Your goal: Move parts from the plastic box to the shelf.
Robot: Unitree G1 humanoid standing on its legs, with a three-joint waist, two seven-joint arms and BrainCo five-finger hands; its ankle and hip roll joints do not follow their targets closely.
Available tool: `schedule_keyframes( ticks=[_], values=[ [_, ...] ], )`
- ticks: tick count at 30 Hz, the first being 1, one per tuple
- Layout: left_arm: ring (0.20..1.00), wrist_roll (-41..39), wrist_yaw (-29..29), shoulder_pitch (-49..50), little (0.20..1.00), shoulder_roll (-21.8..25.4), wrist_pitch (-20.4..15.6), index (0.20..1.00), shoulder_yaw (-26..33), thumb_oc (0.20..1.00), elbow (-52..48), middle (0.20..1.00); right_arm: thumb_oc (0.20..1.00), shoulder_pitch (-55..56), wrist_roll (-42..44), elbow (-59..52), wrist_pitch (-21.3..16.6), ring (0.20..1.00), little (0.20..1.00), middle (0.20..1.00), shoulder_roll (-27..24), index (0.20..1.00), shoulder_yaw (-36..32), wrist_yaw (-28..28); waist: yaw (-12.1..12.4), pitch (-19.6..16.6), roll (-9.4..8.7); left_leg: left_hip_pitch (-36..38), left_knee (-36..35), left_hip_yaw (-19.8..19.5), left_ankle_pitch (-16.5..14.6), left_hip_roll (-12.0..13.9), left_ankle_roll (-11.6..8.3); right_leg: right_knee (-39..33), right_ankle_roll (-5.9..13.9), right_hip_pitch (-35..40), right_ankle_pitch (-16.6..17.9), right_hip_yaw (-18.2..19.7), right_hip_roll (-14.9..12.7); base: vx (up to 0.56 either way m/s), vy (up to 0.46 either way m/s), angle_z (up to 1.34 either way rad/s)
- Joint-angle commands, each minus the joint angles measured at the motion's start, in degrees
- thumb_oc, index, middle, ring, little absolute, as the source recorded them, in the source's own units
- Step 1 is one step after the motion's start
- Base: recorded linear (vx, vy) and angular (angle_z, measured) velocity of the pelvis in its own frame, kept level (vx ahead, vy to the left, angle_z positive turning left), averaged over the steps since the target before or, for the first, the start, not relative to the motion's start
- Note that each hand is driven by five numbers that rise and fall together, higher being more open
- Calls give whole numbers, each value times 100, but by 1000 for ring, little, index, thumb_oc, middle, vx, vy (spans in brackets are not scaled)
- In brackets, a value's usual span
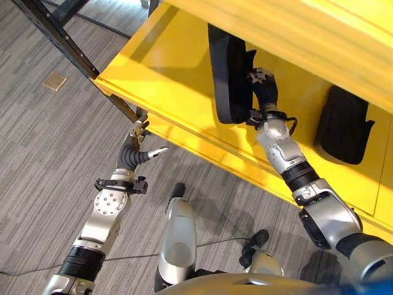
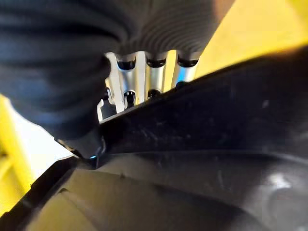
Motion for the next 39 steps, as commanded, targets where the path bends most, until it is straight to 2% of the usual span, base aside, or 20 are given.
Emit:
schedule_keyframes(
  ticks=[1,7,15,22,29,39],
  values=[
    [1000,-23,190,-33,1000,189,-243,1000,-141,1000,-514,1000,200,-482,340,-44,-352,200,200,200,87,200,-231,-84,46,-80,147,532,-1003,507,234,6,463,558,296,353,326,179,-157,0,0,0],
    [1000,0,367,-173,1000,190,-271,1000,-259,1000,-511,1000,200,-670,697,604,-401,200,200,200,389,200,-352,-279,51,28,213,437,-900,476,202,-11,474,620,276,295,326,198,-157,-4,0,1],
    [1000,10,463,-227,1000,211,-295,1000,-311,1000,-512,1000,200,-628,807,1080,-386,200,200,200,474,200,-467,-377,28,76,253,427,-899,452,205,-12,478,641,277,283,316,189,-150,-2,2,2],
    [1000,12,550,-243,1000,183,-299,1000,-400,1000,-496,1000,200,-436,792,1321,-438,200,200,200,378,200,-676,-646,-75,106,262,439,-877,495,188,24,484,638,280,238,350,252,-139,0,0,0],
    [1000,20,577,-185,1000,190,-327,1000,-403,1000,-486,1000,200,-179,514,1304,-466,200,200,200,34,200,-893,-929,-226,164,276,435,-839,544,171,53,498,653,283,177,375,311,-131,-6,2,-2],
    [1000,12,552,-65,1000,175,-314,1000,-348,1000,-438,1000,200,292,455,1050,-569,200,200,200,-131,200,-1101,-1038,-387,179,254,470,-834,611,146,99,500,662,289,149,400,363,-115,0,0,0]
  ],
)
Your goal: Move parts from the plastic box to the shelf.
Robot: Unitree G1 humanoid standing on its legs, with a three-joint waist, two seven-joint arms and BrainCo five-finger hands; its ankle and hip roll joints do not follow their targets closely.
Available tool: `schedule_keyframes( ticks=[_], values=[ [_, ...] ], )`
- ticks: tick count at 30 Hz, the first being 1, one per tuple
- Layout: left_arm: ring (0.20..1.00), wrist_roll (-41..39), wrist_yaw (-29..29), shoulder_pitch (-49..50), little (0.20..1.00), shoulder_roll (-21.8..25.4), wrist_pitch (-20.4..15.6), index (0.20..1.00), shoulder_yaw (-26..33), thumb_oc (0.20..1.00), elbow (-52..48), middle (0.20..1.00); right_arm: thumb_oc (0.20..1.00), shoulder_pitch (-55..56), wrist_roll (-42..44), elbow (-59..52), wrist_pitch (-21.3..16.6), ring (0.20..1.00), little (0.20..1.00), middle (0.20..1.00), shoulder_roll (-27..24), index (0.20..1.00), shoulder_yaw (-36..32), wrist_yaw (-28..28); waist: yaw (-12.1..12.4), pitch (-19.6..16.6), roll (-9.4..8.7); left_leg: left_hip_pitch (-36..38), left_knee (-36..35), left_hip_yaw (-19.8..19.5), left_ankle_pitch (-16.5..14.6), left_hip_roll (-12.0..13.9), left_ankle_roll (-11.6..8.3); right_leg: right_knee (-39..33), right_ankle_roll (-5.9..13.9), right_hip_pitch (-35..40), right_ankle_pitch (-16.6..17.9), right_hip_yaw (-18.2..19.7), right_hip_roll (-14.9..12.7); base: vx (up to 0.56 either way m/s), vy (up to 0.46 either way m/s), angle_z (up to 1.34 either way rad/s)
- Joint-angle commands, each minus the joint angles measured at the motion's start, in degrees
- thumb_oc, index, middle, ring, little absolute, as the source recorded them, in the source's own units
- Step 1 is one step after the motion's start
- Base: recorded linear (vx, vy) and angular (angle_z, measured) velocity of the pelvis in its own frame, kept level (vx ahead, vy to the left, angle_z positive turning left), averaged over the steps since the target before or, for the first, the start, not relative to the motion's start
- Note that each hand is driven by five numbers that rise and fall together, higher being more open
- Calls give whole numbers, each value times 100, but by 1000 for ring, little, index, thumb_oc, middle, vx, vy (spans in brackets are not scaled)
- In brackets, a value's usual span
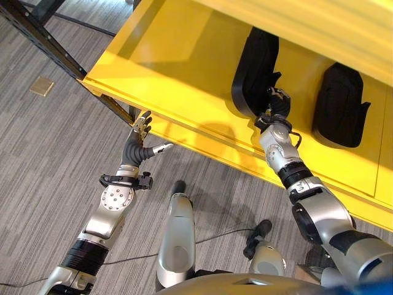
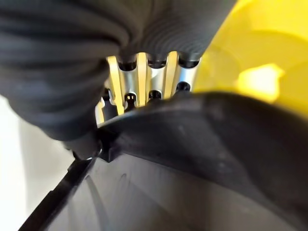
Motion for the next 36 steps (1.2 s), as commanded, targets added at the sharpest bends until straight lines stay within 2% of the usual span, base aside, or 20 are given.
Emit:
schedule_keyframes(
  ticks=[1,3,4,6,8,14,15,17,18,24,25,26,27,36],
  values=[
    [1000,8,47,97,1000,37,-309,1000,61,1000,-439,1000,200,246,-40,-108,-182,200,200,200,-320,200,-217,-90,163,117,159,862,-1338,651,273,175,358,520,408,347,318,295,-53,-5,-9,-4],
    [1000,9,49,107,1000,31,-313,1000,73,1000,-427,1000,200,273,-44,-117,-185,200,200,200,-359,200,-263,-85,131,114,146,862,-1337,663,265,184,365,511,412,331,334,306,-47,-40,1,-5],
    [1000,10,49,107,1000,35,-324,1000,77,1000,-435,1000,200,277,-45,-131,-198,200,200,200,-377,200,-278,-92,124,140,121,796,-1328,716,398,141,410,487,337,291,425,229,-100,-77,14,-6],
    [1000,7,44,130,1000,35,-327,1000,105,1000,-437,1000,200,269,-68,-94,-206,200,200,200,-417,200,-300,-95,111,113,131,853,-1352,668,279,171,377,495,421,324,373,299,-51,27,-16,-8],
    [1000,12,47,145,1000,34,-336,1000,123,1000,-433,1000,200,282,-65,-53,-208,200,200,200,-449,200,-319,-86,103,120,139,859,-1340,677,259,175,376,500,425,323,385,304,-44,34,-12,-2],
    [1000,37,73,166,1000,19,-350,1000,181,1000,-405,1000,200,375,-131,-250,-277,200,200,200,-523,200,-373,-154,52,104,112,856,-1376,691,281,175,392,488,431,316,435,305,-41,-11,3,0],
    [1000,38,72,165,1000,17,-352,1000,177,1000,-409,1000,200,377,-131,-252,-279,200,200,200,-529,200,-375,-156,56,131,100,801,-1359,741,398,139,431,472,358,283,509,233,-89,-71,20,-1],
    [1000,27,62,166,1000,10,-370,1000,175,1000,-406,1000,200,367,-123,-204,-296,200,200,200,-562,200,-447,-172,44,102,112,857,-1391,696,283,172,396,475,434,313,441,312,-34,0,0,0],
    [1000,26,59,163,1000,9,-374,1000,170,1000,-411,1000,200,365,-121,-201,-301,200,200,200,-570,200,-451,-170,51,131,101,803,-1373,747,399,137,435,459,362,280,516,240,-81,0,0,0],
    [1000,25,53,203,1000,12,-370,1000,194,1000,-395,1000,200,397,-247,-407,-356,200,200,200,-652,200,-531,-286,-1,123,85,788,-1352,762,388,149,449,454,362,260,538,256,-83,-11,3,0],
    [1000,25,54,201,1000,12,-371,1000,192,1000,-393,1000,256,398,-248,-409,-355,256,256,256,-652,256,-532,-287,0,123,85,787,-1351,761,387,150,449,454,362,260,538,256,-83,0,0,0],
    [1000,28,54,193,1000,13,-368,1000,195,1000,-387,1000,548,405,-274,-431,-350,548,548,548,-667,548,-534,-290,-3,123,87,786,-1349,763,385,151,451,459,363,254,540,261,-81,0,0,0],
    [1000,34,55,198,1000,15,-371,1000,209,1000,-395,1000,1000,413,-330,-529,-358,1000,1000,1000,-683,1000,-532,-321,-3,124,86,788,-1349,768,384,152,452,456,364,255,544,267,-77,0,0,0],
    [1000,112,89,220,1000,-44,-367,1000,305,1000,-346,1000,1000,822,-509,-1870,-631,1000,1000,1000,-598,1000,-682,-344,-67,151,77,758,-1306,804,368,137,473,471,370,233,567,253,-83,0,0,0]
  ],
)
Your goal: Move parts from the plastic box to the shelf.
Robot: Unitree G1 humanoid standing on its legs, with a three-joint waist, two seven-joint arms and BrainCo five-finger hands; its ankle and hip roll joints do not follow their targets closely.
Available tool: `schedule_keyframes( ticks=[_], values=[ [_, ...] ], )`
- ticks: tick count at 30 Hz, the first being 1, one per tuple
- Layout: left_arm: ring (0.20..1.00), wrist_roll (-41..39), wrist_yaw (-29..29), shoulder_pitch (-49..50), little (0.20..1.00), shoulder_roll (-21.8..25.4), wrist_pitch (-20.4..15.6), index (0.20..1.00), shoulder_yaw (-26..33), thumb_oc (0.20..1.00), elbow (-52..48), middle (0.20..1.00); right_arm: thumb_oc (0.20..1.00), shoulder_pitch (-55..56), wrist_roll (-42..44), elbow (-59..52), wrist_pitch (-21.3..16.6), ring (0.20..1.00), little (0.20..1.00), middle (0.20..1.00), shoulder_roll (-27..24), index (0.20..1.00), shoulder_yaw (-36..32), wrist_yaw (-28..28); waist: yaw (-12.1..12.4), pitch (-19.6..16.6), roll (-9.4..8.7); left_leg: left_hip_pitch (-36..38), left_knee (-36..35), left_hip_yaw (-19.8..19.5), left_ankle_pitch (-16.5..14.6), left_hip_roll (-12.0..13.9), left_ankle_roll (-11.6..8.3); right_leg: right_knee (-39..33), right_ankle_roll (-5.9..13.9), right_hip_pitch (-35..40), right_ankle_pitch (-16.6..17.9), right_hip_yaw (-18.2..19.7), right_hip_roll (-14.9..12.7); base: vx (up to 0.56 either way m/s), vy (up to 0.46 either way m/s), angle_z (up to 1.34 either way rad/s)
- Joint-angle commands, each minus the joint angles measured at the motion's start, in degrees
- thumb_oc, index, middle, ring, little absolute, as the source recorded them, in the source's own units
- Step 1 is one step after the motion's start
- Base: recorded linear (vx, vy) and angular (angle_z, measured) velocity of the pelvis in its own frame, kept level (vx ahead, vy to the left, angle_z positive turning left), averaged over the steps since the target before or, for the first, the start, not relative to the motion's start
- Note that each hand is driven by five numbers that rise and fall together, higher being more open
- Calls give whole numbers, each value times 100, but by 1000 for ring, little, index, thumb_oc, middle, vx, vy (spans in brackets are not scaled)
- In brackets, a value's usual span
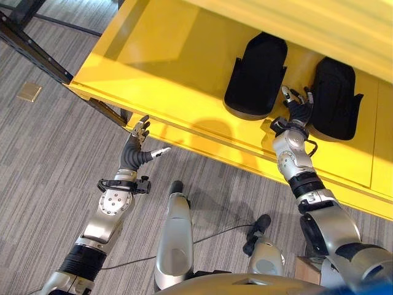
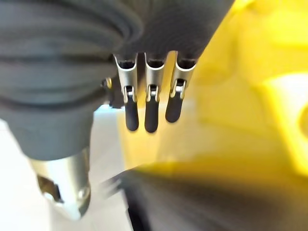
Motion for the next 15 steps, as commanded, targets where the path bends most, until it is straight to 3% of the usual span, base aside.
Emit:
schedule_keyframes(
  ticks=[1,4,5,6,9,10,11,12,15],
  values=[
    [1000,117,94,19,1000,-56,-332,1000,248,1000,-345,1000,1000,113,-158,-528,-522,1000,1000,1000,-367,1000,-245,-13,155,171,134,942,-1478,696,460,147,385,524,379,401,460,127,-58,0,0,0],
    [1000,136,85,32,1000,-69,-313,1000,290,1000,-368,1000,1000,281,-150,-874,-601,1000,1000,1000,-298,1000,-293,10,141,163,135,931,-1471,697,461,151,388,532,380,393,462,129,-61,24,-13,0],
    [1000,136,86,37,1000,-67,-311,1000,294,1000,-364,1000,1000,287,-152,-878,-596,1000,1000,1000,-290,1000,-289,9,140,135,151,988,-1483,645,336,193,345,551,448,428,383,205,-6,0,0,0],
    [1000,140,89,42,1000,-79,-309,1000,308,1000,-375,1000,1000,317,-198,-963,-598,1000,1000,1000,-300,1000,-307,-5,138,158,137,929,-1473,695,461,150,388,532,380,393,459,138,-60,0,0,0],
    [1000,199,109,50,1000,-93,-298,1000,350,1000,-361,1000,1000,419,-275,-1292,-647,1000,1000,1000,-276,1000,-337,-22,116,143,129,929,-1489,701,462,145,389,516,390,395,481,135,-67,0,-4,1],
    [1000,197,98,61,1000,-114,-285,1000,364,1000,-378,1000,1000,495,-300,-1504,-687,1000,1000,1000,-241,1000,-350,-13,104,112,143,994,-1516,660,336,191,350,524,457,429,403,211,-11,0,0,0],
    [1000,197,97,62,1000,-116,-286,1000,360,1000,-383,1000,1000,500,-302,-1510,-687,1000,1000,1000,-246,1000,-352,-16,111,140,133,942,-1494,713,449,160,388,510,390,397,476,140,-57,70,-33,0],
    [1000,197,93,66,1000,-120,-287,1000,365,1000,-380,1000,1000,545,-328,-1627,-696,1000,1000,1000,-235,1000,-347,8,94,110,141,991,-1505,663,331,191,353,530,458,425,408,205,-12,-69,15,-2],
    [1000,196,86,61,1000,-132,-302,1000,408,1000,-406,1000,1000,652,-429,-2014,-774,1000,1000,1000,-230,1000,-385,6,79,126,103,941,-1491,717,447,154,402,506,398,394,486,137,-65,-22,4,0]
  ],
)
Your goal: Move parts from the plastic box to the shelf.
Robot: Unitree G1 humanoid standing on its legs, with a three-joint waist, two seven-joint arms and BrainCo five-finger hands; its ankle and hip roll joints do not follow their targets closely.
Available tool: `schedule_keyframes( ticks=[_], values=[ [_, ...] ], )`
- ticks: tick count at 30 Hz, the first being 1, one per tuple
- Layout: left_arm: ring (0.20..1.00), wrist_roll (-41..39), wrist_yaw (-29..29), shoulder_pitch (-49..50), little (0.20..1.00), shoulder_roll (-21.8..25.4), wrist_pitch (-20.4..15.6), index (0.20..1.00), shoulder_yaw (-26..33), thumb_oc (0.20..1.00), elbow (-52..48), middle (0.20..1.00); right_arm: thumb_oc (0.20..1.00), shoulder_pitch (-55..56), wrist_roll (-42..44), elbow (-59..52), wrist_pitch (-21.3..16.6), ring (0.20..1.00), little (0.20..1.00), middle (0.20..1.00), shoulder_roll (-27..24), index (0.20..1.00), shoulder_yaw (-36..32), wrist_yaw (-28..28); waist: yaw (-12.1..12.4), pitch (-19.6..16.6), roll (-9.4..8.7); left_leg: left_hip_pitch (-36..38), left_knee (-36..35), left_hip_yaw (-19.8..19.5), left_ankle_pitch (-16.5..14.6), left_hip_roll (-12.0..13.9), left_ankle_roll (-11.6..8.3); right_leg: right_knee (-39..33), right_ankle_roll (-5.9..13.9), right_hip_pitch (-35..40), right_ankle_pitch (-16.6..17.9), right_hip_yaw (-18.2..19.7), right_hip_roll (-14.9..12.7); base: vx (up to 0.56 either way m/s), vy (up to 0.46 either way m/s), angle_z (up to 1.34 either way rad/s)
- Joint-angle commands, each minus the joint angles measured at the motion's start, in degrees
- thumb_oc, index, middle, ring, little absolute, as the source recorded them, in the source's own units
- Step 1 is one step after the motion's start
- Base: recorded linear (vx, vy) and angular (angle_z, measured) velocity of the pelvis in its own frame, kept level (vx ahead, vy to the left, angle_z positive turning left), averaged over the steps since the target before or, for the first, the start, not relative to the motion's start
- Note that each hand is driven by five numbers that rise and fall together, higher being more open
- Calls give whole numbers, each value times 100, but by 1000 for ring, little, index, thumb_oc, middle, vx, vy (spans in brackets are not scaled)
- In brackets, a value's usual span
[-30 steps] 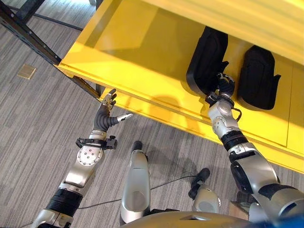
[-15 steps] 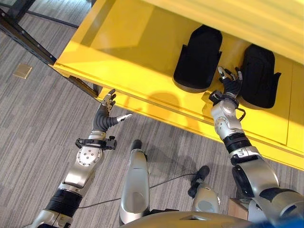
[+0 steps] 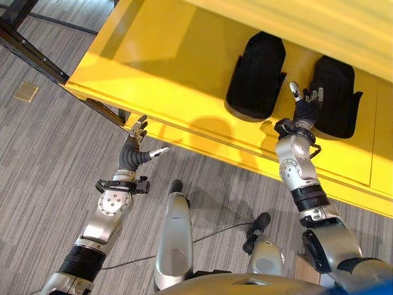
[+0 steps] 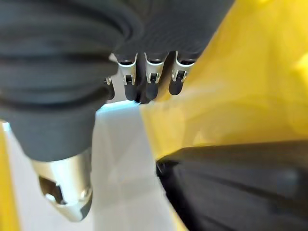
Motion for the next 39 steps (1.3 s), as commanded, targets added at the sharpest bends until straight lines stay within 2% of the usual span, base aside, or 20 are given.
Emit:
schedule_keyframes(
  ticks=[1,7,15,20,27,29,39],
  values=[
    [1000,99,28,31,1000,-89,-310,1000,348,1000,-412,1000,1000,102,-375,-821,-526,1000,1000,1000,-270,1000,-357,13,99,83,100,976,-1466,707,428,149,407,502,376,451,475,137,-64,0,0,0],
    [1000,363,104,44,1000,-75,-320,1000,446,1000,-539,1000,1000,537,-503,-1724,-704,1000,1000,1000,-241,1000,-367,164,43,36,63,993,-1447,732,408,150,408,522,381,451,461,159,-71,0,0,0],
    [1000,1013,138,147,1000,92,-373,1000,625,1000,-851,1000,1000,1386,-207,-2816,-931,1000,1000,1000,-322,1000,-383,814,-79,-64,-14,1112,-1482,787,425,227,370,537,394,441,391,222,-43,-2,-9,-1],
    [1000,1381,103,234,1000,213,-394,1000,624,1000,-1000,1000,1000,1828,-286,-3172,-894,1000,1000,1000,-465,1000,-552,1004,-146,-119,-52,1175,-1520,829,438,267,349,527,398,456,343,248,-18,-6,-19,-7],
    [1000,2477,102,326,1000,614,-503,1000,575,1000,-1109,1000,1000,2978,-707,-3586,-755,1000,1000,1000,-870,1000,-1047,1462,-330,-180,-95,1299,-1570,850,465,378,305,542,396,469,172,319,66,-13,-31,-6],
    [1000,3131,59,312,1000,899,-570,1000,508,1000,-1194,1000,1000,3423,-797,-3678,-732,1000,1000,1000,-935,1000,-1234,1652,-414,-190,-111,1367,-1591,854,478,438,276,556,387,482,70,339,109,-7,-45,-10],
    [1000,4362,84,250,1000,1409,-737,1000,114,1000,-1213,1000,1000,3984,-1267,-3667,-632,1000,1000,1000,-1053,1000,-1370,1792,-529,-202,-118,1590,-1719,899,561,618,185,602,332,526,-221,408,263,-13,-41,-8]
  ],
)
